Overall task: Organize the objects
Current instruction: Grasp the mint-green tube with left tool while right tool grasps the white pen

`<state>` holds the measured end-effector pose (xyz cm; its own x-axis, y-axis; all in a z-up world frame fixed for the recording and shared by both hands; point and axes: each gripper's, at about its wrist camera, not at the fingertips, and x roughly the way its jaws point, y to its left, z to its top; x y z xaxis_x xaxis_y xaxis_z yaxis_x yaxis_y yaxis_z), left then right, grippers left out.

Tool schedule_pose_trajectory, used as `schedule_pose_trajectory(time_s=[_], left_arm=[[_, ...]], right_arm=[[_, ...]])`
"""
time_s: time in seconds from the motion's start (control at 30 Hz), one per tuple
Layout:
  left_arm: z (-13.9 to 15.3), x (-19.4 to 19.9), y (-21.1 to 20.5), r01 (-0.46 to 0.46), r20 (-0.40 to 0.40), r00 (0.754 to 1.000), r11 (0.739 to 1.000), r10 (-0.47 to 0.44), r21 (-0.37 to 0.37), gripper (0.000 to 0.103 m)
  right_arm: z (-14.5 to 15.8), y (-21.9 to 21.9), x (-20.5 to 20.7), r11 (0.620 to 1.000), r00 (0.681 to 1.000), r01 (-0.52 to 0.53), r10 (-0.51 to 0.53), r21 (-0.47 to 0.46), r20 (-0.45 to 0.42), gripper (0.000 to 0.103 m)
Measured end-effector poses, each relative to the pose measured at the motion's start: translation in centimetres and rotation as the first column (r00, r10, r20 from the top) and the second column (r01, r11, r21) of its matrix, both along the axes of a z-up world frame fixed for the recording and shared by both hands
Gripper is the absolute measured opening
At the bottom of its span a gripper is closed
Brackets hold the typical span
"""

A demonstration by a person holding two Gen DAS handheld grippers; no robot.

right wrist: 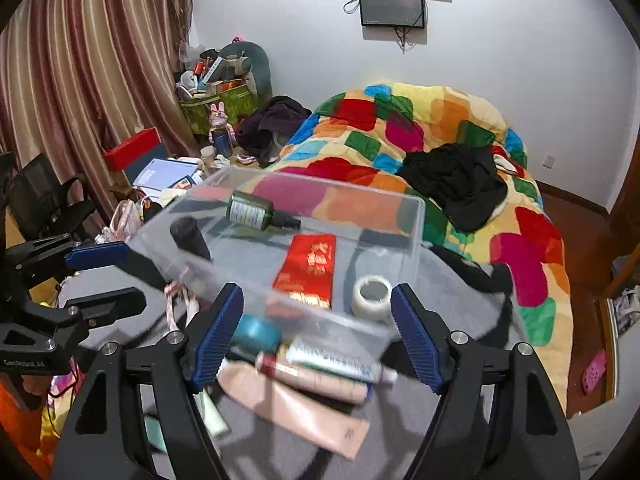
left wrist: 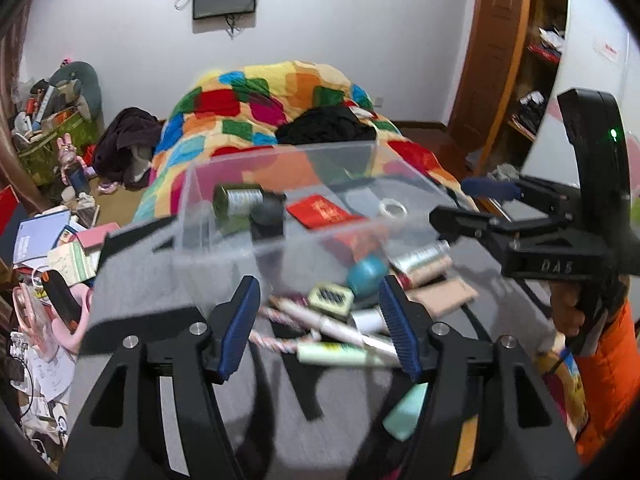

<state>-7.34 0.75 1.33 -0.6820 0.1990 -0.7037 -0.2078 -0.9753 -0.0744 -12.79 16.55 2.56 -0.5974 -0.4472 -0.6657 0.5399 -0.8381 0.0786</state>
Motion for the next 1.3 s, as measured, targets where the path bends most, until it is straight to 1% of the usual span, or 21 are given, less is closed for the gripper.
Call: schedule_pose_trajectory(time_s=[0.17,0.33,0.47,0.53,0.6,0.63,0.67,0.7,0.73,0.8,0.83,0.9,0.97,1.1,1.2,1.27,1.3], left_arm=[[-2.1,1.8,1.0,0.043,0.062,0.997,0.999,-0.043,0.007,0.061],[-4.3,3.6,2.5,0.109,0.114,0.987,0.994,-0.11,0.015,0.062],[-5.7,4.3,4.3,0.184,0.138,0.973,0.983,-0.184,0.014,0.062],[-6.2,4.4,5.0,0.211,0.144,0.967,0.977,-0.211,0.016,0.061],[-6.7,4.2,5.3,0.214,0.146,0.966,0.977,-0.214,0.012,0.061],[-6.8,4.2,5.5,0.21,0.13,0.969,0.978,-0.208,0.003,0.061],[-6.8,4.2,5.5,0.211,0.125,0.97,0.978,-0.209,-0.001,0.059],[-6.8,4.2,5.5,0.211,0.118,0.971,0.977,-0.209,-0.002,0.049],[-6.8,4.3,5.4,0.217,0.112,0.97,0.976,-0.215,0.001,0.043],[-6.8,4.5,5.3,0.213,0.105,0.972,0.977,-0.212,-0.002,0.028],[-6.8,4.7,5.0,0.209,0.103,0.973,0.978,-0.208,-0.002,0.025],[-6.8,4.9,4.4,0.201,0.101,0.974,0.98,-0.2,0.01,0.025],[-6.7,5.3,3.8,0.185,0.1,0.977,0.982,-0.186,0.02,0.025],[-6.6,6.5,2.0,0.129,0.093,0.987,0.992,-0.128,0.0,0.025],[-6.6,6.7,0.3,0.08,0.094,0.992,0.997,-0.08,0.004,0.025],[-6.5,6.7,-1.0,0.038,0.096,0.995,0.999,-0.039,0.016,0.025],[-6.4,6.7,-1.9,0.013,0.098,0.995,1.0,-0.015,0.027,0.025]], right_arm=[[-1.7,1.5,1.4,1.0,0.999,0.005,-0.005,-0.001,0.053,0.073],[-3.2,2.5,2.7,1.0,0.996,0.003,-0.004,0.011,0.087,0.073],[-3.5,3.1,3.5,1.0,0.995,-0.006,0.008,-0.011,0.104,0.073],[-3.3,3.0,3.9,1.0,0.995,-0.014,0.016,-0.019,0.098,0.073],[-3.0,2.7,4.3,0.999,0.996,-0.022,0.025,-0.032,0.09,0.073],[-2.9,2.6,4.5,0.999,0.996,-0.028,0.031,-0.039,0.089,0.073],[-2.9,2.5,4.7,0.999,0.995,-0.032,0.036,-0.043,0.089,0.073],[-2.7,2.3,4.8,0.998,0.995,-0.038,0.042,-0.047,0.088,0.073],[-2.7,2.0,5.0,0.998,0.995,-0.046,0.05,-0.047,0.087,0.073],[-2.6,1.4,5.3,0.997,0.994,-0.063,0.066,-0.045,0.083,0.073],[-2.6,1.2,5.4,0.997,0.994,-0.07,0.073,-0.046,0.082,0.073],[-2.6,0.5,5.6,0.995,0.993,-0.086,0.09,-0.051,0.081,0.072],[-2.7,-0.3,5.7,0.993,0.99,-0.107,0.112,-0.055,0.085,0.066],[-3.1,-2.6,5.8,0.986,0.983,-0.16,0.163,-0.04,0.084,0.059],[-3.7,-4.4,5.7,0.981,0.976,-0.194,0.195,-0.021,0.096,0.048],[-4.3,-5.4,5.4,0.978,0.971,-0.21,0.209,-0.008,0.117,0.036],[-4.7,-5.8,5.3,0.976,0.968,-0.216,0.215,-0.003,0.128,0.033]])
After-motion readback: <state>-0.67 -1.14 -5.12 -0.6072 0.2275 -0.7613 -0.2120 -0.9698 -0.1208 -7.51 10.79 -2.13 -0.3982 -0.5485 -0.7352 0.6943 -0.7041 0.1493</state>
